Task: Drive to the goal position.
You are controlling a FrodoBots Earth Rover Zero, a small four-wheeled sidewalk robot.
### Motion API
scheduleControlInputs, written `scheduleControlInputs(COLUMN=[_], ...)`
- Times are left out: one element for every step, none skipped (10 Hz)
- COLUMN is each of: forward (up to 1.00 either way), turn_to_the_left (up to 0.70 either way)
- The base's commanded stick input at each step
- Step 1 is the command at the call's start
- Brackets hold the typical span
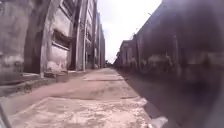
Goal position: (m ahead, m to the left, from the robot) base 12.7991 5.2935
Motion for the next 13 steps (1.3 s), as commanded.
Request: scheduleControlInputs(forward=[0.60,0.60,0.60,0.60,0.60,0.60,0.60,0.60,0.60,0.60,0.60,0.60,0.60], turn_to_the_left=[0.00,0.00,0.00,0.00,0.00,0.00,0.00,0.00,0.00,0.00,0.00,0.00,0.00])
